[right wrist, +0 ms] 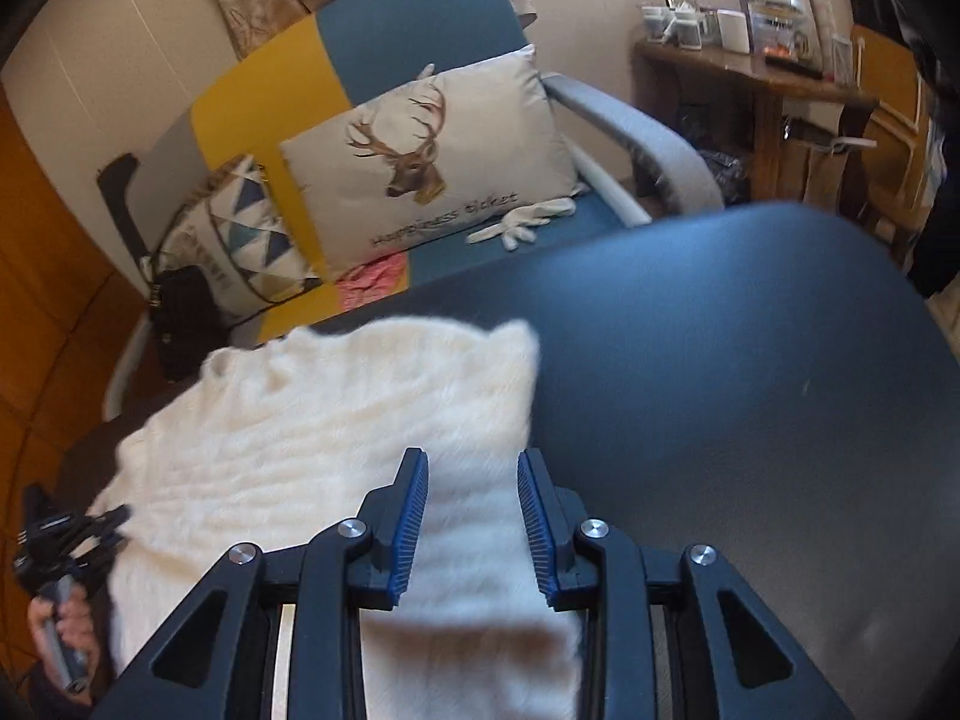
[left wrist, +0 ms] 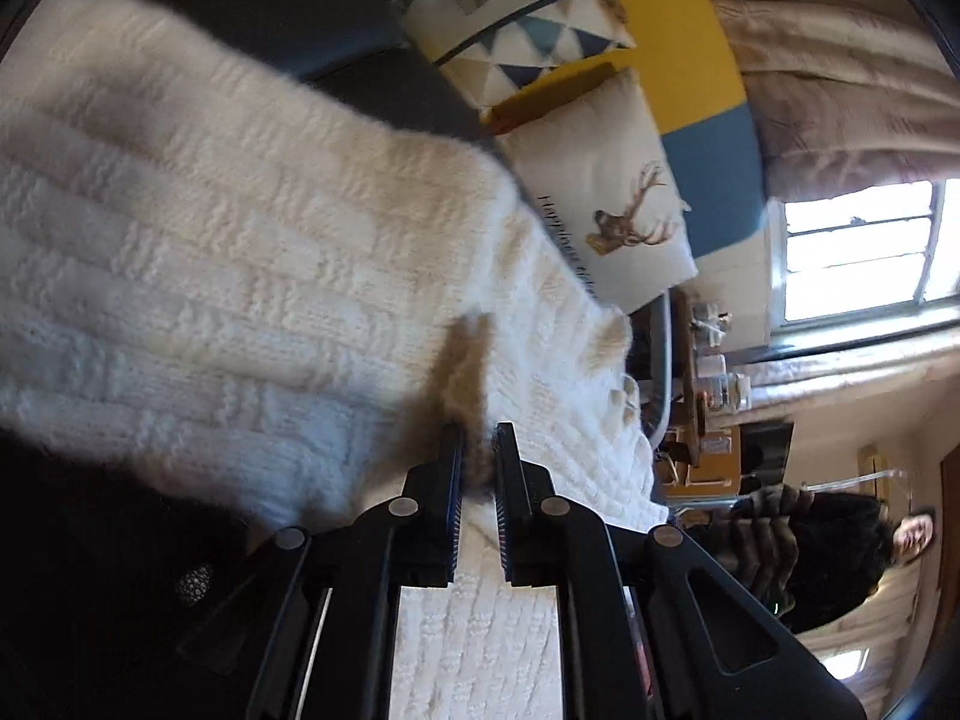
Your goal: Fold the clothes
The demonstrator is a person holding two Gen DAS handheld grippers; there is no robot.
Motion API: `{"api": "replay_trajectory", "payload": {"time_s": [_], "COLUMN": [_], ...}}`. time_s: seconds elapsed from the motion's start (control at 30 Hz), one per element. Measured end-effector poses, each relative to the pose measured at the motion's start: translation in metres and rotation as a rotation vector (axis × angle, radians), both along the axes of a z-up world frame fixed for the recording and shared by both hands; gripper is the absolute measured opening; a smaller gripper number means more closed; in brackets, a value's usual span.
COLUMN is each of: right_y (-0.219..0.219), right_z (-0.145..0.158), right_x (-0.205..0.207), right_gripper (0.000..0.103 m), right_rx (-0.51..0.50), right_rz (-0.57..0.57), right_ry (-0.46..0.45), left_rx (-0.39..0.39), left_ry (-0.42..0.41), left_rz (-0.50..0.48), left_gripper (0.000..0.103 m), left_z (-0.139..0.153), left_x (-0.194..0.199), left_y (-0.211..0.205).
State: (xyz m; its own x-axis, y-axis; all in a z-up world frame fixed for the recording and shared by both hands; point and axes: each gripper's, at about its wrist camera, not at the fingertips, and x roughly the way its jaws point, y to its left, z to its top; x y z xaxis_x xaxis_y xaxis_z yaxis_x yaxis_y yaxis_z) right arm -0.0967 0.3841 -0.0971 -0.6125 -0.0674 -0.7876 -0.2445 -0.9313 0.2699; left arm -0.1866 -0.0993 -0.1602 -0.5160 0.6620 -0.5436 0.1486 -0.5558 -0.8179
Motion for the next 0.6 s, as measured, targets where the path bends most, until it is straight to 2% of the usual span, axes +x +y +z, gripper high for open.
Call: {"api": "replay_trajectory", "payload": {"time_s": [0.1, 0.2, 0.27, 0.37, 0.47, 0.53, 0.6], "right_y": [0.012, 0.042, 0.054, 0.075, 0.085, 0.088, 0.084], "right_z": [-0.008, -0.036, -0.043, -0.05, -0.058, -0.07, -0.078], "right_x": [-0.034, -0.062, -0.068, -0.063, -0.056, -0.057, -0.063], "right_gripper": [0.031, 0.031, 0.031, 0.031, 0.039, 0.039, 0.037], "right_rx": [0.024, -0.122, -0.18, -0.369, -0.38, -0.475, -0.484], "right_rz": [-0.036, -0.04, -0.073, -0.121, -0.131, -0.105, -0.068], "right_ry": [-0.06, -0.103, -0.077, -0.026, -0.068, -0.076, -0.086], "left_rx": [-0.01, -0.04, -0.057, -0.039, -0.006, -0.018, -0.022], "left_ry": [0.117, 0.046, -0.016, -0.066, -0.08, -0.08, -0.09], "left_rz": [-0.02, -0.015, -0.011, -0.015, -0.025, -0.025, -0.035], "left_gripper": [0.01, 0.01, 0.01, 0.011, 0.021, 0.022, 0.023], "left_z": [0.016, -0.002, -0.017, -0.026, -0.025, -0.023, -0.023], "left_x": [0.007, 0.006, 0.006, 0.004, 0.0, -0.005, -0.01], "left_y": [0.003, 0.0, -0.004, -0.008, -0.01, -0.008, -0.001]}}
